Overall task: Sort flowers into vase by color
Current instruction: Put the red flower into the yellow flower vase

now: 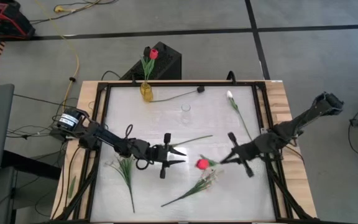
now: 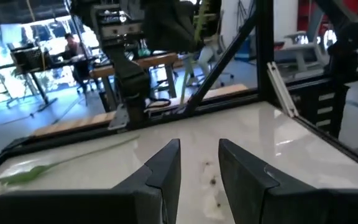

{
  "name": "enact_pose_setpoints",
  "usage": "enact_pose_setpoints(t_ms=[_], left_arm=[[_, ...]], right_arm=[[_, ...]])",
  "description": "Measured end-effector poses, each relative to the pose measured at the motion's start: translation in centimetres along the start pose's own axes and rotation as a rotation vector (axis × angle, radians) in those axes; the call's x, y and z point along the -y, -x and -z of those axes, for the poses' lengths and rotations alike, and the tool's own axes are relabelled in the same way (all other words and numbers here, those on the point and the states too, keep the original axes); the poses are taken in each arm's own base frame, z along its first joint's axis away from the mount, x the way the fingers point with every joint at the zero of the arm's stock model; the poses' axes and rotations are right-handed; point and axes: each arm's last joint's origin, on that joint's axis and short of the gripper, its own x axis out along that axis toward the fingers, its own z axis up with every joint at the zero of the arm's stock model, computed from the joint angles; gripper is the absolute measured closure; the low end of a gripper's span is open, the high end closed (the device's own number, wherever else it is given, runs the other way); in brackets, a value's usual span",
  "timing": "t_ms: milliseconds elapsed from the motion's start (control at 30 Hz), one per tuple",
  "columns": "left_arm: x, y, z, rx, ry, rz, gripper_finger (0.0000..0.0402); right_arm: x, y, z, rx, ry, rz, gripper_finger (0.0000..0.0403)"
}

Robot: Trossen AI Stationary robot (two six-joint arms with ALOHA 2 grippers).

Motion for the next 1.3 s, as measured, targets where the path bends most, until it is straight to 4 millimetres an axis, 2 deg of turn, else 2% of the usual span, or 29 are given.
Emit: enact_pose_setpoints(t_ms=[200,367,500,633,867,933,1067,1300], left_arm=[[-0.7,-1.4,-1.1,0.090,0.020,-0.041,0.0303],[-1.0,-1.8,-2.0,0.148,0.018,-0.060,0.0303],[-1.3,-2.0,-2.2,0.149,-0.007,-0.075,0.0303],[-1.8,-2.1,-2.2,0.148,-0.009,-0.092,0.0303],[-2.5,-2.1,-2.0,0.145,-0.007,-0.111,0.0308],[-2.5,-2.2,-2.0,0.146,-0.007,-0.114,0.0324],[-2.6,-2.1,-2.1,0.150,-0.013,-0.120,0.0389],[-2.8,-1.8,-3.0,0.166,-0.024,-0.195,0.0400]], right_arm=[[2.7,-4.2,-0.5,0.126,-0.017,0.138,0.0386],[4.4,-7.6,0.8,0.142,-0.031,0.201,0.0385],[5.1,-9.1,1.4,0.174,-0.012,0.219,0.0380],[5.6,-9.7,1.6,0.194,-0.014,0.231,0.0384],[6.2,-9.6,1.6,0.197,-0.018,0.252,0.0383],[6.2,-9.5,1.4,0.211,-0.017,0.250,0.0381],[6.2,-9.5,1.4,0.210,0.002,0.251,0.0364],[6.4,-9.4,1.3,0.216,-0.007,0.263,0.0318]])
